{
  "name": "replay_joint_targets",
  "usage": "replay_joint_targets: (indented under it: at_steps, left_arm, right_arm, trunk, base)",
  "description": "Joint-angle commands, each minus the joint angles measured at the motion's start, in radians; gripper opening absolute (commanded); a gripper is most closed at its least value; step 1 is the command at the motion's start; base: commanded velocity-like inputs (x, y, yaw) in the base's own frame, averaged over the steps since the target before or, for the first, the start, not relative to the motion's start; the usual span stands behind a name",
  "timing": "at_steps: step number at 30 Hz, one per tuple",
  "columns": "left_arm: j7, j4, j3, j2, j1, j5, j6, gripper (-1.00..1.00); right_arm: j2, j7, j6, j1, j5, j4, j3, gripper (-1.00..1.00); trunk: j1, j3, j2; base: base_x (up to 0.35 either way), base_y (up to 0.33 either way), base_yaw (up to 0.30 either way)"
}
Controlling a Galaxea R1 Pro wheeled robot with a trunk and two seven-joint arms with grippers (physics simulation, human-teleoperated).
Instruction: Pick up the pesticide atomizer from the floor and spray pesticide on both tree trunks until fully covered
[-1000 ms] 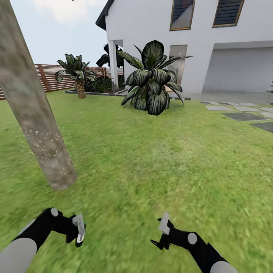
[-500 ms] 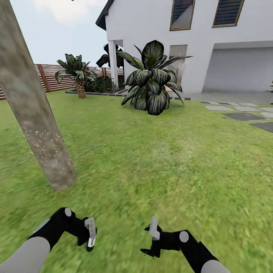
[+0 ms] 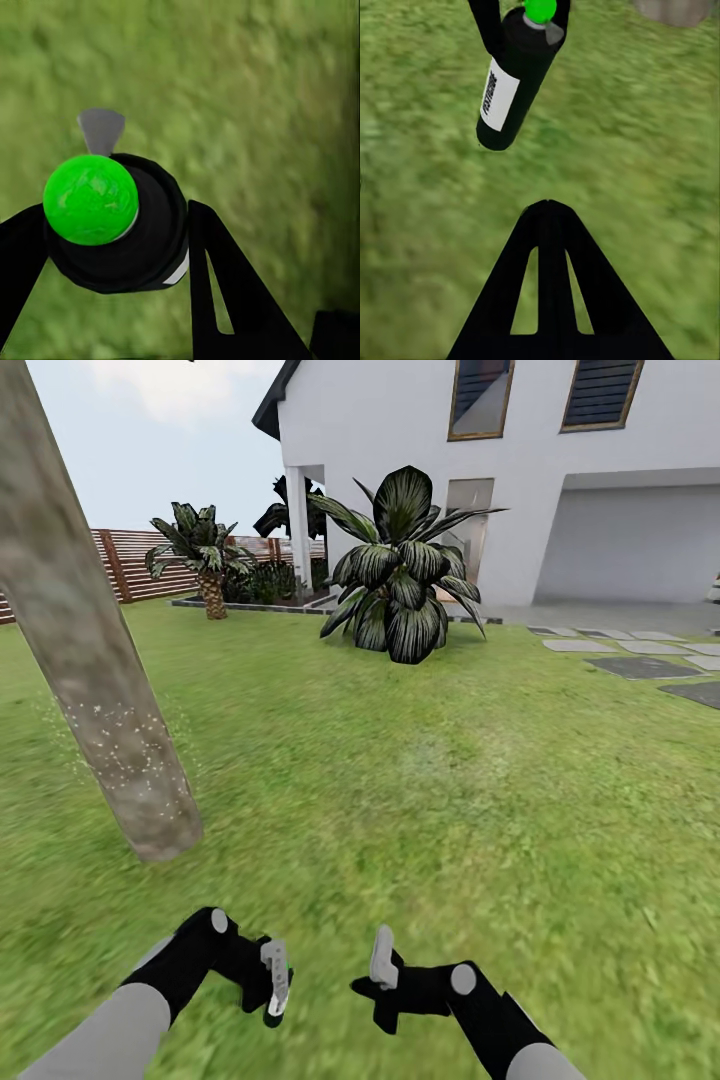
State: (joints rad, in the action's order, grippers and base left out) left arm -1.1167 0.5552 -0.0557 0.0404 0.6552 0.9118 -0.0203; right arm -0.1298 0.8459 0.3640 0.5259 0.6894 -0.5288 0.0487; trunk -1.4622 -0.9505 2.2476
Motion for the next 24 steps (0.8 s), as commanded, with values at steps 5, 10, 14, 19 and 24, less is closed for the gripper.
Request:
replay_joint_targets:
  at_steps: [5, 10, 14, 19, 24]
  left_arm:
    - [-0.001, 0.002, -0.044, -0.023, 0.000, 0.000, 0.003, -1.00]
    - [0.000, 0.002, -0.046, -0.040, 0.000, -0.002, 0.008, -1.00]
    - [0.000, 0.002, -0.047, -0.074, 0.000, 0.000, 0.009, -1.00]
    - [0.001, 0.002, -0.049, -0.091, -0.002, 0.002, 0.008, -1.00]
    - [0.021, 0.002, -0.053, -0.094, -0.002, 0.002, 0.008, -1.00]
  right_arm:
    - [-0.005, 0.002, 0.006, 0.000, 0.007, -0.022, -0.001, -1.00]
    - [-0.005, 0.002, 0.006, 0.000, 0.007, -0.029, -0.001, -1.00]
    - [-0.005, 0.002, 0.006, 0.000, 0.007, -0.030, -0.001, -1.00]
    - [-0.007, 0.002, 0.006, 0.000, 0.007, -0.031, -0.001, -1.00]
    - [-0.011, 0.002, 0.006, 0.000, 0.006, -0.054, -0.001, -1.00]
  trunk:
    - [0.000, -0.001, 0.000]
    - [0.000, -0.001, 0.000]
    - [0.000, -0.001, 0.000]
    - [0.000, -0.001, 0.000]
    - [0.000, -0.001, 0.000]
  base:
    - [0.000, 0.000, 0.000]
    - [0.000, 0.000, 0.000]
    - [0.000, 0.000, 0.000]
    - [0.000, 0.000, 0.000]
    - [0.000, 0.000, 0.000]
